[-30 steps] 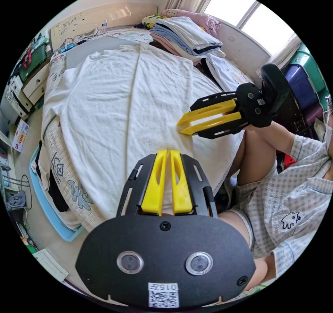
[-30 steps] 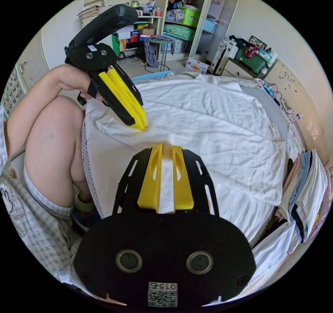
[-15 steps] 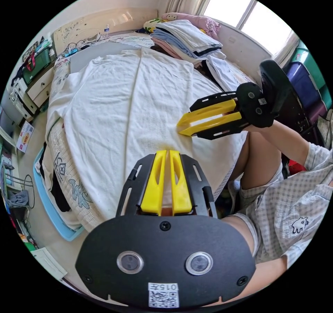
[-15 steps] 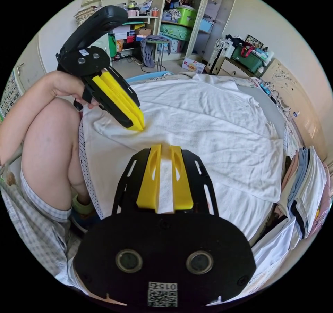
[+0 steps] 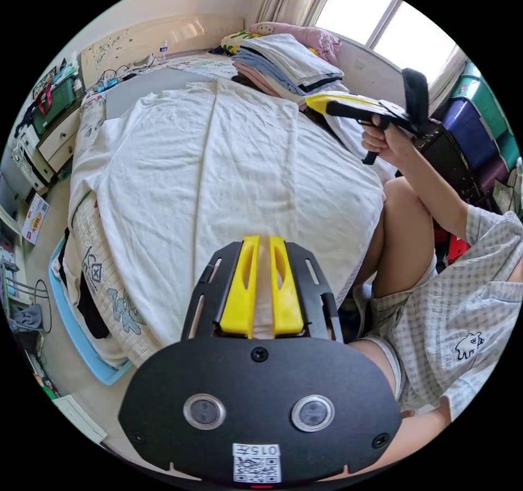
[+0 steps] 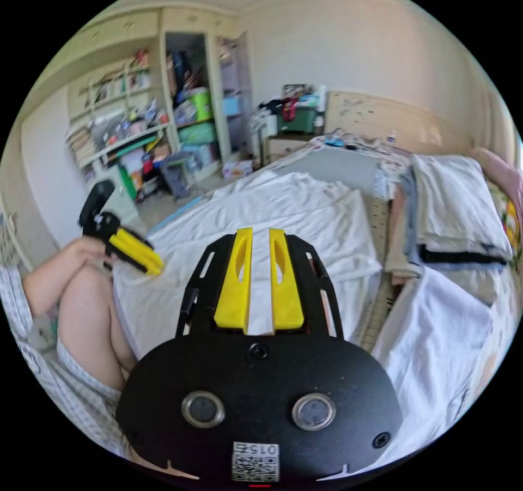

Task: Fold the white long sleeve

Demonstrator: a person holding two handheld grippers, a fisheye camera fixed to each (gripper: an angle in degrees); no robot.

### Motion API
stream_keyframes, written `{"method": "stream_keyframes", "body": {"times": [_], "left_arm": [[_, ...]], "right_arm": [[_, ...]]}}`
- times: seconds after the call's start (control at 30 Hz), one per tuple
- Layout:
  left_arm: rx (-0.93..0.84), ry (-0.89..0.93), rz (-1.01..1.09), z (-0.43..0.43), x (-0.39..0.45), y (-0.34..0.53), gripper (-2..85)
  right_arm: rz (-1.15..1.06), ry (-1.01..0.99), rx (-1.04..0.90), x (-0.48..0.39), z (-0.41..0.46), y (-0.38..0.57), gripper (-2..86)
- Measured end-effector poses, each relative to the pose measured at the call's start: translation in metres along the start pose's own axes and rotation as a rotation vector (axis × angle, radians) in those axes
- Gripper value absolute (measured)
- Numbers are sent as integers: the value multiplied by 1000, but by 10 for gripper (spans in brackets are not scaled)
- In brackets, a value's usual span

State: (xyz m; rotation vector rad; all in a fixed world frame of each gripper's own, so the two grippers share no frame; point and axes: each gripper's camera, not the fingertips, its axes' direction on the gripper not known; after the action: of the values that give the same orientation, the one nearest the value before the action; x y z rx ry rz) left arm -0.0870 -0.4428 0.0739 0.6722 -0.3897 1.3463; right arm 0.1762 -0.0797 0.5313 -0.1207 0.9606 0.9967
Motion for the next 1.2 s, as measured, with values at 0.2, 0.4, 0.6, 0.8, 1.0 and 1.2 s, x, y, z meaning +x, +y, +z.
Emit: {"method": "stream_keyframes", "body": {"times": [0.2,0.4,0.6,0.8,1.0,1.2], "left_arm": [[160,27,-89,-24,-48,-77,82],[245,44,-175,11,-102,-224,88],[283,21,-357,108,-152,-337,109],[295,54,-446,182,-183,-384,99],[251,73,-409,219,-190,-397,16],[339,118,-419,207,-204,-371,0]], "right_arm": [[396,136,-68,148,40,74,57],[548,7,1,179,104,164,63],[480,50,-59,162,147,208,22],[561,-23,-76,173,183,257,-6],[608,87,-63,162,196,283,-5],[653,4,-7,168,210,307,32]]}}
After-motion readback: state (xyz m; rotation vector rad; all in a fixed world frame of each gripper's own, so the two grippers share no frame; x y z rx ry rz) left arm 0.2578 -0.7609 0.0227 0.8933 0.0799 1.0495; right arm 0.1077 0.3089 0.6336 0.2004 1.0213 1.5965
